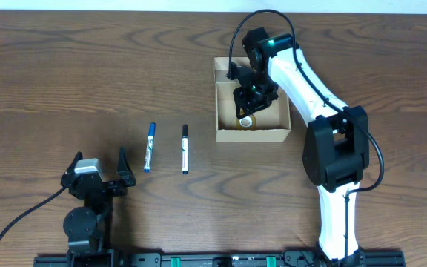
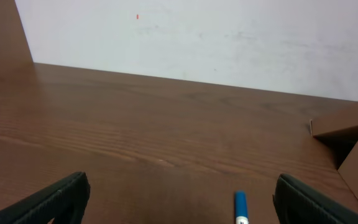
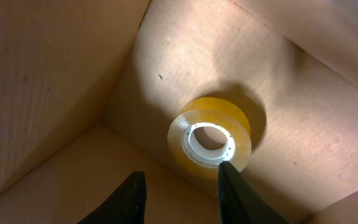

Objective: Pack container
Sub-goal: 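Withdraw the right gripper and move over the red stapler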

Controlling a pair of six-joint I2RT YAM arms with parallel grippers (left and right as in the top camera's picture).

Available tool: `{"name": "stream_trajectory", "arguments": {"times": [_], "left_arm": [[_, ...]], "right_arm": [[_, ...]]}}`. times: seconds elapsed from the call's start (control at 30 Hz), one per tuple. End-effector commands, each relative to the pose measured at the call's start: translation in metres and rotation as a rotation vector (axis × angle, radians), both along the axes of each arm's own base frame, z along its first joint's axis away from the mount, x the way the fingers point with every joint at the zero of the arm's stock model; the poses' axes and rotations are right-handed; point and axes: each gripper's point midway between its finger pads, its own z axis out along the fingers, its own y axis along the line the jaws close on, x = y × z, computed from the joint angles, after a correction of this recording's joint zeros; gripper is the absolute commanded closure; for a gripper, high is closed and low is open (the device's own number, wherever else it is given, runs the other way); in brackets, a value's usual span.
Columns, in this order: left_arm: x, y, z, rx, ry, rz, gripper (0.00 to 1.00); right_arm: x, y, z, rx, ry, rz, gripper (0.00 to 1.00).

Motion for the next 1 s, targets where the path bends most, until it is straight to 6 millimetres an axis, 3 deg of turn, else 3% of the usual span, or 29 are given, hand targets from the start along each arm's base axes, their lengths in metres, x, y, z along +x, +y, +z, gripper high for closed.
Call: {"name": "stream_trajectory", "arguments": {"times": [0.0, 0.13, 0.2, 0.27, 0.4, 0.5, 0.7, 0.83, 0.97], "left_arm": [[-0.001, 0.003, -0.017, -0.001, 0.052, 0.018, 0.05], [-0.001, 0.003, -0.017, -0.001, 0.052, 0.018, 0.05], [-0.001, 0.003, -0.017, 0.0, 0.052, 0.018, 0.05], [-0.001, 0.003, -0.017, 0.0, 0.052, 0.018, 0.05], [-0.001, 0.003, -0.017, -0.001, 0.052, 0.018, 0.05], [-0.001, 0.003, -0.017, -0.001, 0.052, 0.018, 0.05], [-0.001, 0.003, -0.017, -0.001, 0.052, 0.018, 0.05], [-0.001, 0.003, -0.017, 0.0, 0.052, 0.018, 0.05], [-0.001, 0.003, -0.017, -0.001, 0.052, 0.018, 0.05]], "right_arm": [[0.01, 0.004, 0.034, 0.016, -0.085, -0.007, 0.7], [0.031, 0.0, 0.091, 0.044, -0.219, -0.06, 0.69], [0.044, -0.012, 0.13, 0.032, -0.32, -0.123, 0.61], [0.055, -0.043, 0.169, -0.052, -0.434, -0.237, 0.41], [0.047, -0.119, 0.217, -0.276, -0.548, -0.441, 0.36], [0.022, -0.161, 0.232, -0.344, -0.516, -0.523, 0.34], [-0.01, -0.223, 0.251, -0.391, -0.483, -0.682, 0.3], [-0.025, -0.25, 0.256, -0.366, -0.462, -0.77, 0.3], [-0.045, -0.27, 0.246, -0.391, -0.42, -0.827, 0.3]]}}
